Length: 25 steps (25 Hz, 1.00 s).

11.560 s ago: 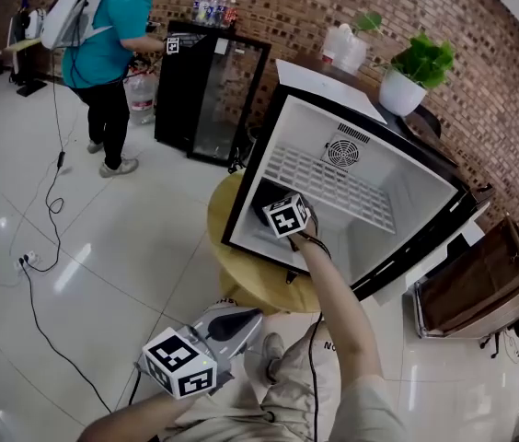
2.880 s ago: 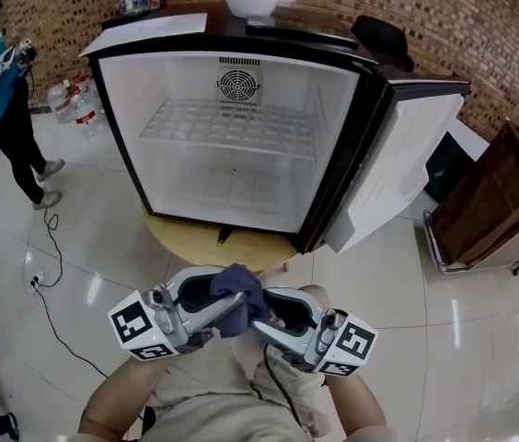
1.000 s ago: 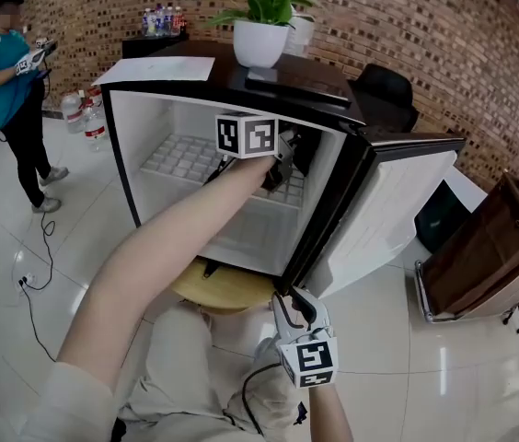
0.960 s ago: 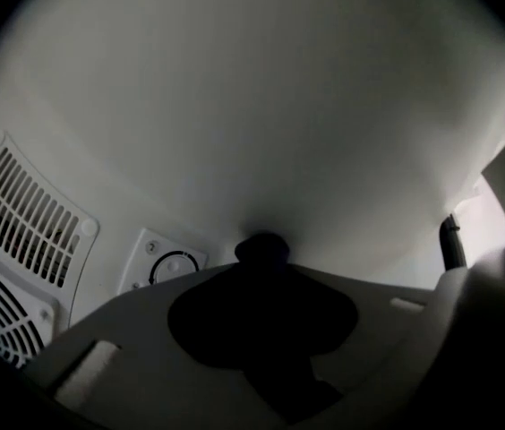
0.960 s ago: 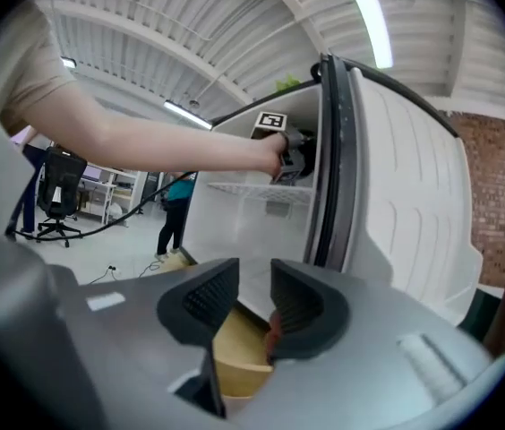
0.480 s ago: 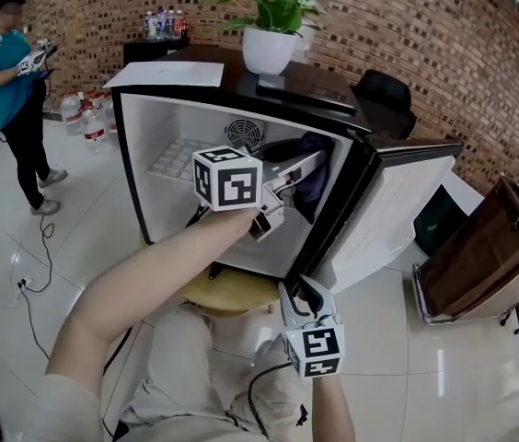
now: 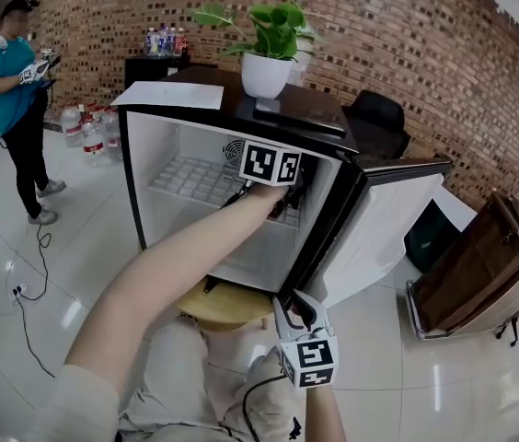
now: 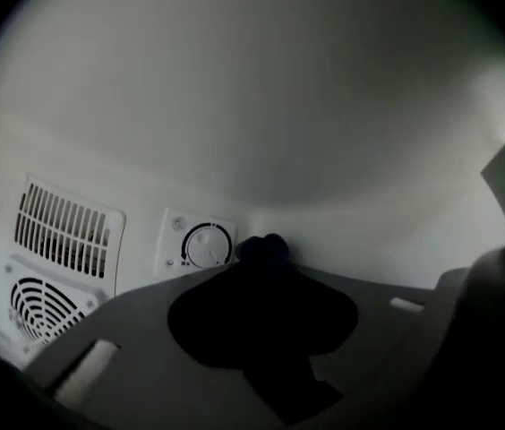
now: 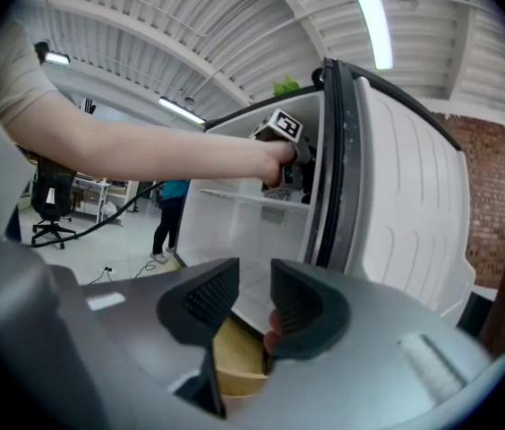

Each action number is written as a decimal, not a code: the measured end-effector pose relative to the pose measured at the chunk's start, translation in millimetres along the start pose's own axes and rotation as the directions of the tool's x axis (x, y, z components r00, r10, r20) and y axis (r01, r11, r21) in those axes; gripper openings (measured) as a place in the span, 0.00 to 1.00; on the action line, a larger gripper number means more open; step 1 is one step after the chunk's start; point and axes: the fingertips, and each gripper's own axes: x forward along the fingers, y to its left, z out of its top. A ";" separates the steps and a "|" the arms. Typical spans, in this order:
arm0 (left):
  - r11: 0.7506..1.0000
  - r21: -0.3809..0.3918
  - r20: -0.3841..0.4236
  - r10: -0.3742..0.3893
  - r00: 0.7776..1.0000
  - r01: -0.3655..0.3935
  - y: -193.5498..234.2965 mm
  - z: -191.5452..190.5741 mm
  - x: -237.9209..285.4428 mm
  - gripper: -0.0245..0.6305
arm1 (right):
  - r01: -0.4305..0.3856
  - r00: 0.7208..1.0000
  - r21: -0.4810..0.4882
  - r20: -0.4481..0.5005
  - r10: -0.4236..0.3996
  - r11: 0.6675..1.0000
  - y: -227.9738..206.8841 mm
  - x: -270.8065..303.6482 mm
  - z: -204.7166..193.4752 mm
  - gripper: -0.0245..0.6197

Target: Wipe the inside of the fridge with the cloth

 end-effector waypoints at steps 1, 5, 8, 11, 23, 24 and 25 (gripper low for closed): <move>1.000 -0.018 -0.008 0.003 1.000 -0.003 0.4 -3.3 1.1 0.19 | -0.001 1.000 0.003 -0.006 0.001 1.000 -0.2 -0.9 -3.7 0.21; 0.997 -0.062 -0.030 -0.057 0.998 0.055 -18.1 -15.6 -22.5 0.19 | -0.011 1.000 0.017 -0.013 0.011 1.000 0.5 -4.3 -13.1 0.21; 0.990 -0.071 -0.034 -0.122 0.992 0.119 -52.5 -24.2 -57.9 0.19 | -0.021 0.999 0.017 -0.028 0.021 1.000 4.2 -3.0 -23.6 0.21; 0.976 -0.055 -0.046 -0.213 0.976 0.210 -91.2 -30.3 -97.2 0.19 | -0.040 0.998 0.018 -0.057 0.041 0.999 14.0 0.7 -37.3 0.21; 0.997 -0.071 -0.016 0.036 0.999 -0.037 -5.4 -9.1 -39.1 0.19 | -0.063 0.992 0.008 -0.105 0.064 0.998 32.0 -2.5 -56.9 0.21; 0.997 -0.063 -0.058 0.040 0.998 -0.043 -4.6 -17.8 -26.0 0.19 | -0.063 0.992 0.006 -0.107 0.064 0.998 32.7 -3.6 -57.4 0.20; 0.997 -0.056 -0.102 0.042 0.994 -0.048 -4.0 -27.4 -15.2 0.19 | -0.064 0.992 0.004 -0.109 0.064 0.998 33.7 -4.6 -57.8 0.20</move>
